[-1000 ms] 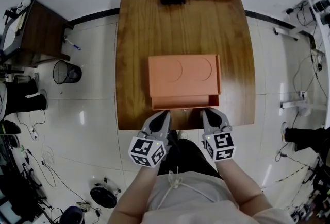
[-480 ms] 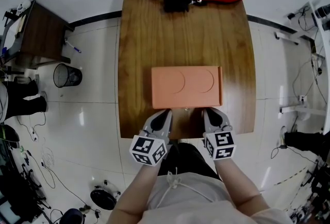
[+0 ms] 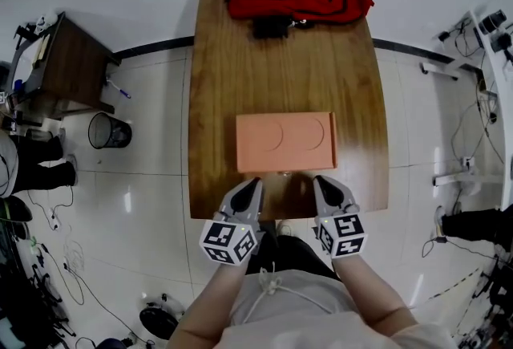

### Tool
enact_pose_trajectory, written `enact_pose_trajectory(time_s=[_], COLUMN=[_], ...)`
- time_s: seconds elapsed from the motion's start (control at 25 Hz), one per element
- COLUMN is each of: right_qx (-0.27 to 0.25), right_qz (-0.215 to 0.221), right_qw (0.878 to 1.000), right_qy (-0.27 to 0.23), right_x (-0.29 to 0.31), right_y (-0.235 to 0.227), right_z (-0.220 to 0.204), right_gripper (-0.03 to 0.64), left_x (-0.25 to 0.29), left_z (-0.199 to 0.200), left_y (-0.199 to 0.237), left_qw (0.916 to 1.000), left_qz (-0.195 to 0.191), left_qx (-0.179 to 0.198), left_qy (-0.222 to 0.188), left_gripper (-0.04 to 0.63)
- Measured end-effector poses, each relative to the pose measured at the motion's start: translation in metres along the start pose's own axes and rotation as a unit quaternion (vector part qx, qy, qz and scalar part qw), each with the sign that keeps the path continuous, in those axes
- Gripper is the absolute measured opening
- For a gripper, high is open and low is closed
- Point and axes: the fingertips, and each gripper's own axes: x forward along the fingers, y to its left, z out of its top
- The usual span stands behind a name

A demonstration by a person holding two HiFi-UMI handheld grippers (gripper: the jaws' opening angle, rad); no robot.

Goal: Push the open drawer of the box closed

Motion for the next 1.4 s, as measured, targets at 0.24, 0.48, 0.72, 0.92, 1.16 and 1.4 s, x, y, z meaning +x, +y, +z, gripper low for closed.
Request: enact_pose_trajectory(time_s=[0.24, 0.48, 0.72, 0.92, 1.16, 1.4], right_qx=[-0.051, -0.075, -0.060, -0.067, -0.091, -0.091], right_qz=[0.014, 0.010, 0.038, 0.051, 0.041, 0.021], right_qw=[0.993, 0.982, 0.977, 0.975, 0.971, 0.973], right_qy=[-0.110, -0.176, -0.201, -0.206, -0.216, -0.212], right_x=[-0.055, -0.126, -0.169, -0.183, -0.213, -0.253], right_y=[0.026, 0.041, 0.064, 0.082, 0.108, 0.154], right_z=[0.069, 0.108, 0.090, 0.071, 0.058, 0.033], right_gripper=[0.008, 0.008, 0.008, 0.008, 0.008, 0.008], left_x=[-0.036, -0.090, -0.137, -0.172, -0.205, -0.264], left_z=[0.060, 0.098, 0.081, 0.078, 0.059, 0.039], left_y=[-0.059, -0.114, -0.136, -0.153, -0.160, -0.165], left_qw=[0.9925, 0.9755, 0.9722, 0.9686, 0.9687, 0.9670], left_qz=[-0.034, -0.040, -0.018, -0.021, -0.034, -0.048], left_qx=[0.096, 0.174, 0.179, 0.171, 0.168, 0.172], left_qy=[-0.068, -0.129, -0.149, -0.179, -0.180, -0.182], left_gripper=[0.006, 0.006, 0.006, 0.006, 0.006, 0.006])
